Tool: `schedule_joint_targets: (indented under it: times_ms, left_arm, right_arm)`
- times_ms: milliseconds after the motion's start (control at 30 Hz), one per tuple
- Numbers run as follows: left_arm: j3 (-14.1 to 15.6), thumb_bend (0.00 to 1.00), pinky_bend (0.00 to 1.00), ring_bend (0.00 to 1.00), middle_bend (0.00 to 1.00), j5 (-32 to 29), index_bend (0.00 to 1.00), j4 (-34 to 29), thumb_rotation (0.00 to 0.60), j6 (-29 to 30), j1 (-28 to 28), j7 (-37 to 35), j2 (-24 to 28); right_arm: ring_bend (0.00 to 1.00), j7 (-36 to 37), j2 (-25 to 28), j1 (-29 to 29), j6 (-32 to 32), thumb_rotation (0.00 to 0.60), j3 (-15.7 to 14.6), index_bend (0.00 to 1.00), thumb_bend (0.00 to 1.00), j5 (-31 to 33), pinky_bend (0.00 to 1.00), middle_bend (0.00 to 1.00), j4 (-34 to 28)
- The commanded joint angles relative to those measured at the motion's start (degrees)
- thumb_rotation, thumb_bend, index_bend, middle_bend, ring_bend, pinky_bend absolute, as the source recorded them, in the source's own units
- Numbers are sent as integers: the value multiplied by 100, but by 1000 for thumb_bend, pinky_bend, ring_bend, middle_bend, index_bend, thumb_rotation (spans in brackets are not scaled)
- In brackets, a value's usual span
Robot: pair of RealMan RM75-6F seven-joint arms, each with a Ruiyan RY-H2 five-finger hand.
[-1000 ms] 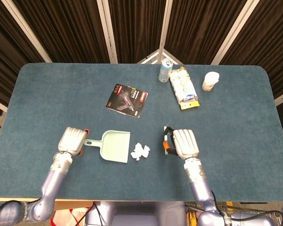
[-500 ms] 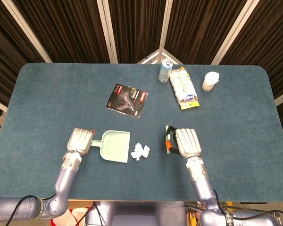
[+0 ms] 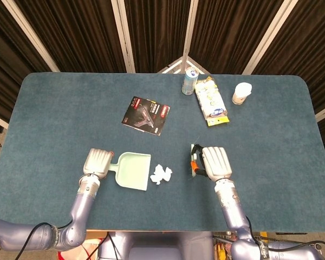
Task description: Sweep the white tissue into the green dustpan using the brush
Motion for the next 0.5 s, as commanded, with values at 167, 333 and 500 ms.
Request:
schedule_joint_targets:
  times_ms: [167, 333, 500]
  left_arm:
    - [-33, 514, 1000, 979, 1000, -47, 643, -256, 600, 147, -102, 61, 89]
    - [-59, 523, 1000, 981, 1000, -201, 649, -487, 600, 323, -155, 153, 180]
    - [-124, 523, 1000, 981, 1000, -502, 649, -661, 600, 426, -185, 168, 222]
  right_arm:
    - [875, -94, -3, -16, 113, 600, -80, 832, 582, -70, 704, 859, -195]
    - [874, -234, 46, -44, 245, 600, -158, 834, 633, -179, 704, 860, -391]
    - [875, -399, 105, -124, 390, 600, -290, 836, 634, -218, 704, 860, -591]
